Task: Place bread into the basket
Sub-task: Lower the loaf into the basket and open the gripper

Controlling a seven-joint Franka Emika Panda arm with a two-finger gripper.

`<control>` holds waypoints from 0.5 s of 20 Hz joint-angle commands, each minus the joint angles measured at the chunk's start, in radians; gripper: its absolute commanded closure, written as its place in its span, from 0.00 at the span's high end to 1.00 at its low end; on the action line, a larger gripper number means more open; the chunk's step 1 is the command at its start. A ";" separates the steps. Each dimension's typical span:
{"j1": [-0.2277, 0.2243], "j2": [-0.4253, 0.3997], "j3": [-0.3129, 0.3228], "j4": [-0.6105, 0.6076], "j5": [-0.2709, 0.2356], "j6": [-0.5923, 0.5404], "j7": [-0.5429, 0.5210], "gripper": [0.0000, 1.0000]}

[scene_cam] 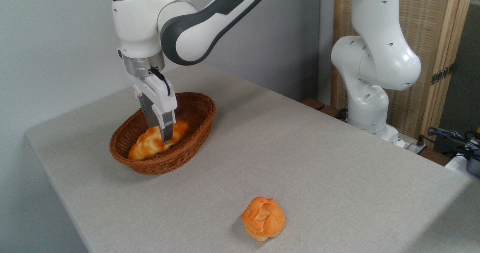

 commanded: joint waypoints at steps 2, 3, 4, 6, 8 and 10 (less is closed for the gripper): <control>0.000 -0.009 0.002 0.005 0.013 -0.002 -0.005 1.00; 0.000 -0.012 0.002 0.005 0.013 -0.003 -0.005 1.00; 0.000 -0.015 0.003 0.006 0.013 -0.003 -0.007 1.00; 0.002 -0.027 0.008 0.008 0.013 -0.012 -0.009 1.00; 0.003 -0.047 0.014 0.012 0.018 -0.046 -0.009 1.00; 0.005 -0.069 0.032 0.037 0.050 -0.113 -0.006 1.00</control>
